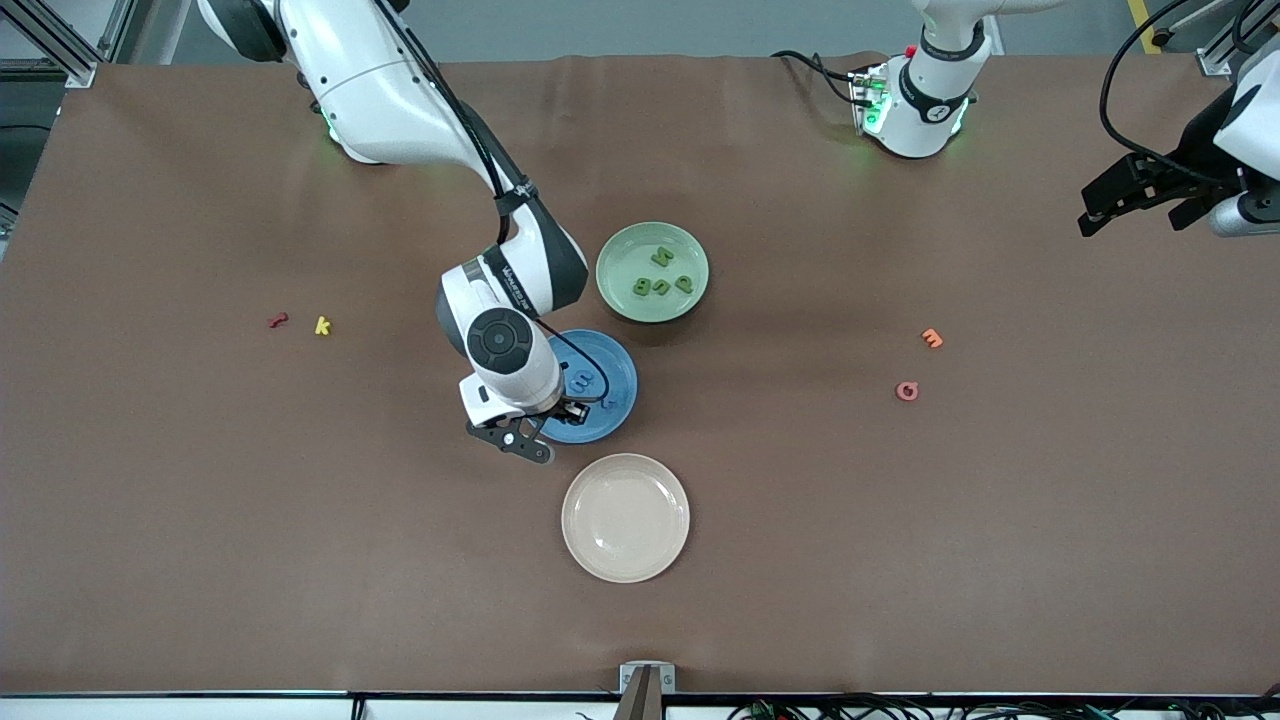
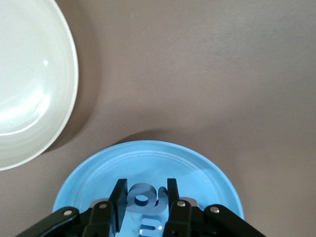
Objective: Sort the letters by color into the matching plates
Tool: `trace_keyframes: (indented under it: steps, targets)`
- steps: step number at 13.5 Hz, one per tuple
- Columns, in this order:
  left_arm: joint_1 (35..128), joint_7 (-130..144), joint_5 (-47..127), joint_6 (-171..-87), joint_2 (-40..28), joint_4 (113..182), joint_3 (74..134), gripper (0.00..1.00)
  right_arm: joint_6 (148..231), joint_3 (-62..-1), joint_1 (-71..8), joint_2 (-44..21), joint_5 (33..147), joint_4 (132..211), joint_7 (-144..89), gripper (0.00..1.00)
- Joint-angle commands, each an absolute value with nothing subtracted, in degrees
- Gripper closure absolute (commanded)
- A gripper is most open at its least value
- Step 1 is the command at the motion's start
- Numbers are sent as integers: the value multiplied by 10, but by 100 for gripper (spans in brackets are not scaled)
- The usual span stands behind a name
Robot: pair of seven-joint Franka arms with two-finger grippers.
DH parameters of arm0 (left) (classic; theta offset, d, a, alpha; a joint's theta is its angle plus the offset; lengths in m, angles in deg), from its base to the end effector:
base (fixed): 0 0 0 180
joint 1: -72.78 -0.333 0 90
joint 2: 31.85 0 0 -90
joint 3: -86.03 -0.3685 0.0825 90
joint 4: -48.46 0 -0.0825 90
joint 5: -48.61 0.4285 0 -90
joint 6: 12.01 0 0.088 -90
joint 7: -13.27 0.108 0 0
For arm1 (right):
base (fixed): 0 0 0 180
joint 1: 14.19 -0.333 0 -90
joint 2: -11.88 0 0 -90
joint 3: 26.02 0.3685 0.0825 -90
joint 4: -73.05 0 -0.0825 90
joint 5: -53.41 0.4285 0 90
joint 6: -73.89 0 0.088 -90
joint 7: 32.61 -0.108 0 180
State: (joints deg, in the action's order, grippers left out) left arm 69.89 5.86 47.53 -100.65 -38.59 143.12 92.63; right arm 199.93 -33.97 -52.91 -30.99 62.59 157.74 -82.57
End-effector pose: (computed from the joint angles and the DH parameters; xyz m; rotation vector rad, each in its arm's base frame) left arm 0.5520 -0.0424 0.6993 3.1334 0.1014 0.0176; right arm 0.6623 0.4250 0.2448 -3.0660 0.6131 0.0556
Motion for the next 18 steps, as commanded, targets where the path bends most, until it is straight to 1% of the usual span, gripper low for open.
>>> trace_keyframes:
  steps: [1,3,5,8,11,12,13,14,15,17,18]
  targets:
    - [701,73,481,-1003,-389,1429,926,0,2001,-342,-533,-324,636,1558,-832,79]
    - [701,73,481,-1003,-388,1429,926,0,2004,-342,-532,-329,638,1558,-832,79]
    - [701,73,481,-1005,-387,1429,927,0,2024,-342,-533,-338,640,1559,-833,78]
    - [701,73,481,-1005,-386,1429,926,0,2026,-342,-533,-343,640,1559,-833,78]
    - [701,73,481,-1003,-389,1429,926,0,2026,-342,-533,-344,640,1559,-833,75]
    - [701,73,481,-1001,-389,1429,927,0,2026,-342,-533,-345,640,1559,-833,63]
    - [701,73,481,-1001,-389,1429,927,0,2026,-342,-533,-345,640,1559,-833,47]
    - [701,73,481,-1001,-389,1429,927,0,2025,-342,-533,-345,640,1559,-833,38]
    - [701,73,481,-1001,-388,1429,927,0,2024,-342,-533,-345,640,1559,-831,26]
    - [701,72,481,-1001,-388,1430,928,0,2022,-342,-533,-342,640,1559,-830,17]
    - [701,72,481,-1001,-389,1431,928,0,2019,-342,-533,-337,640,1559,-829,14]
